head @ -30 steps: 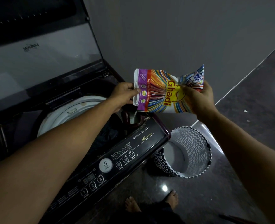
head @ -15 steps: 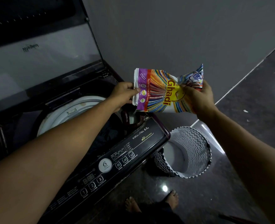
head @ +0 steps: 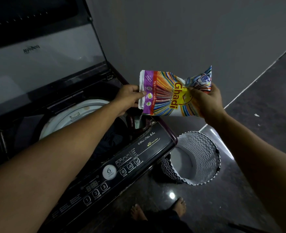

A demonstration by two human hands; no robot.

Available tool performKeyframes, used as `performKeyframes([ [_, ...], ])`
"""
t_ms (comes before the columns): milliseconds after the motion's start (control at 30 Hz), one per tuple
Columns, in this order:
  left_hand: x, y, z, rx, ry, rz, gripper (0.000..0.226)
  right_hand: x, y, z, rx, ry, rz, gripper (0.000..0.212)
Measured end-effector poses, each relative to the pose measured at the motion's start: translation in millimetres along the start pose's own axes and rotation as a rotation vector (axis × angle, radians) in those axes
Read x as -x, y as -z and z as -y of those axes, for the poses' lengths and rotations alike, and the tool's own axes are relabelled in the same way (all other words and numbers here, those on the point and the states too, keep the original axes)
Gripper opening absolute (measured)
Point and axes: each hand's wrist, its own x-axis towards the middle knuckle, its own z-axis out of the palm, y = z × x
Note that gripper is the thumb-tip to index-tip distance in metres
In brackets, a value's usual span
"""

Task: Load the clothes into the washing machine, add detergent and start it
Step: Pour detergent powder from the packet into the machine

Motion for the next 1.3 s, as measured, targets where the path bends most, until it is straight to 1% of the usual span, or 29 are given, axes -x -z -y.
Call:
performKeyframes([
  [133, -1.5, -0.2, 0.6, -0.011, 0.001, -0.007, 0.021, -0.2, 0.8, -0.2, 0.002, -0.015, 0.005, 0.034],
  [567, -1.6, 2.0, 5.6, -0.016, -0.002, -0.002, 0.022, 4.7, 0.5, 5.3, 0.017, 0.006, 0.034, 0.030],
  [700, -1.1, 3.7, 8.1, -0.009, -0.004, -0.001, 0.023, 4.5, -0.7, 5.2, 0.016, 0.001, 0.036, 0.032],
  [867, -0.8, 4.5, 5.3, -0.016, -0.001, -0.002, 0.022, 3.2, -4.2, 6.7, 0.025, 0.020, 0.030, 0.026],
  [1000, -0.9, 6.8, 3.8, -0.019, -0.006, -0.011, 0.024, 1.2, -5.0, 7.6, 0.024, 0.006, 0.032, 0.031],
  [1300, -1.3, 7.2, 9.1, -0.029, -0.004, -0.002, 0.024, 1.4, -4.2, 7.7, 0.047, -0.002, 0.033, 0.032],
])
